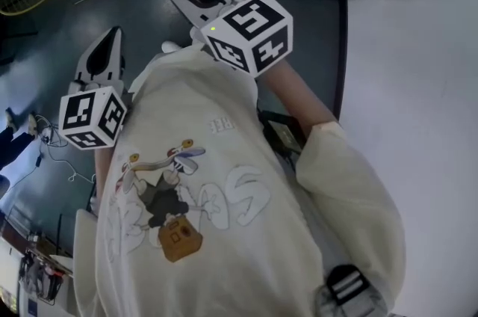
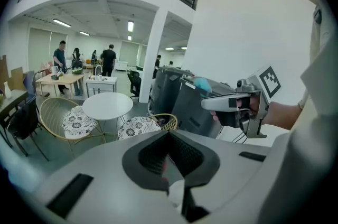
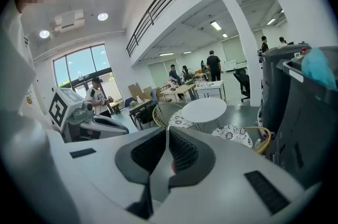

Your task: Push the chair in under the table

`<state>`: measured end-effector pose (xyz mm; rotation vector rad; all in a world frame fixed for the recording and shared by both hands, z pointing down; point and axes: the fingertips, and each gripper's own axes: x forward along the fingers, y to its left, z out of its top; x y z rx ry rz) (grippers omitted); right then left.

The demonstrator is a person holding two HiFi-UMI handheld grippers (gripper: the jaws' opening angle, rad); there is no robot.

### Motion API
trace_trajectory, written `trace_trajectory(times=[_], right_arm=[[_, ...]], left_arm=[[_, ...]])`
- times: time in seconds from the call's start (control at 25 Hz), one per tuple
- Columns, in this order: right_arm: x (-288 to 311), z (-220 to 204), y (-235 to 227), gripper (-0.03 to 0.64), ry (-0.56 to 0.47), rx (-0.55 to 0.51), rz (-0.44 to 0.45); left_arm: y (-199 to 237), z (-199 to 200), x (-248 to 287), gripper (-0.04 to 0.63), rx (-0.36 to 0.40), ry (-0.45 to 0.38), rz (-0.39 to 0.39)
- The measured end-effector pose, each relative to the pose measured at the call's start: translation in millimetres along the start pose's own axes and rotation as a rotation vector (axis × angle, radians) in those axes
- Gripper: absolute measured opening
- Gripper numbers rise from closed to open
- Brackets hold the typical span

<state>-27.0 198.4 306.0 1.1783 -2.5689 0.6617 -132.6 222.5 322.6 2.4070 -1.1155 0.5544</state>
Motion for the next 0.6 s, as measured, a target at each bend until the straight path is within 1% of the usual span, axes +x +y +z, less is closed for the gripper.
trace_trajectory(times=[0.2, 0.4, 0.6], right_arm=[[3, 11, -3, 0.020, -0.010, -0.005, -0.011], [3, 1, 8, 0.017, 0.001, -0.028, -0.011], [9, -1, 19, 0.012, 0.030, -0.032, 0.001]], left_arm=[[0, 10, 2, 0.009, -0.025, -0.025, -0.005], [-7, 2, -1, 0.009, -0.045, -0.032, -0.024], [-2, -3, -10, 0.009, -0.076, -0.034, -0.031]])
